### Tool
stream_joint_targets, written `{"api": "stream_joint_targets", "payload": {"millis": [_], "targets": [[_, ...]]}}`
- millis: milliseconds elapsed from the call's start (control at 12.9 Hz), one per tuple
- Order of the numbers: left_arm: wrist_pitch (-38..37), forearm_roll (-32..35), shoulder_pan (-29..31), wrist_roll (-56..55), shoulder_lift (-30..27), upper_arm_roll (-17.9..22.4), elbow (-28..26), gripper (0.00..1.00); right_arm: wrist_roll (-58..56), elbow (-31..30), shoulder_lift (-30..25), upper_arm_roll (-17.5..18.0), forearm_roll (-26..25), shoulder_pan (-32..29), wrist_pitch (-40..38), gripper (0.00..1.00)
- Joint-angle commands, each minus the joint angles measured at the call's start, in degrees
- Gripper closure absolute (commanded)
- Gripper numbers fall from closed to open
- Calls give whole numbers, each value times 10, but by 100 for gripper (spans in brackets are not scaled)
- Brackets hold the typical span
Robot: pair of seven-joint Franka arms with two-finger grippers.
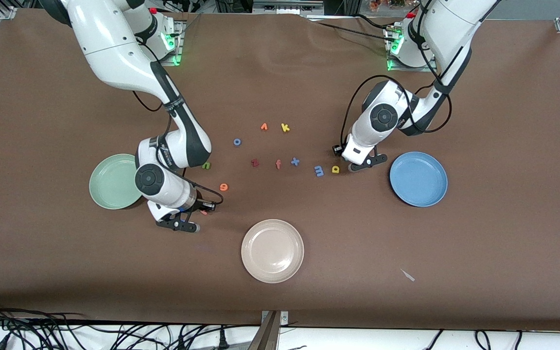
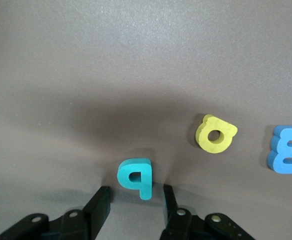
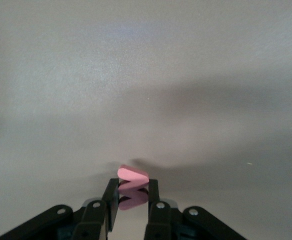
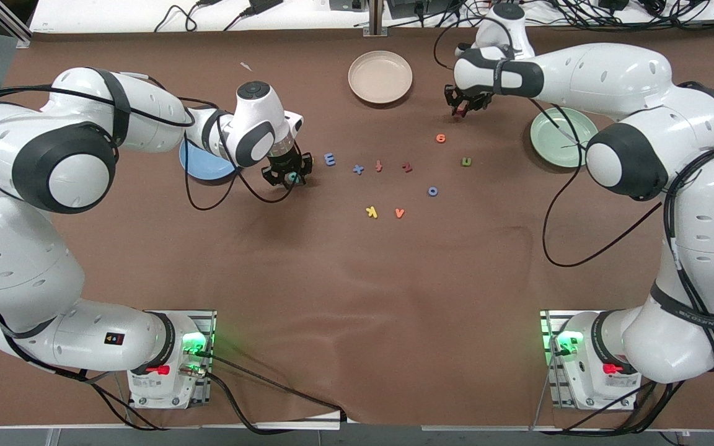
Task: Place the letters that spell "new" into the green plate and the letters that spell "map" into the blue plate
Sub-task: 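Drop the pink letter on the green plate while the left gripper grasps the teal letter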
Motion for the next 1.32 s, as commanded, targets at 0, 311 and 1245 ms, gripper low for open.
{"api": "stream_joint_targets", "payload": {"millis": [0,311,1245], "targets": [[9,26,-1,1,14,9,11,49,-52,-14,-35,-17,0,-3,-60,100],[9,38,3,0,20,10,11,49,-157,-101,-116,-71,-1,-3,-96,100],[4,40,3,-1,28,12,20,79,-440,-389,-236,-185,-25,-4,128,99]]}}
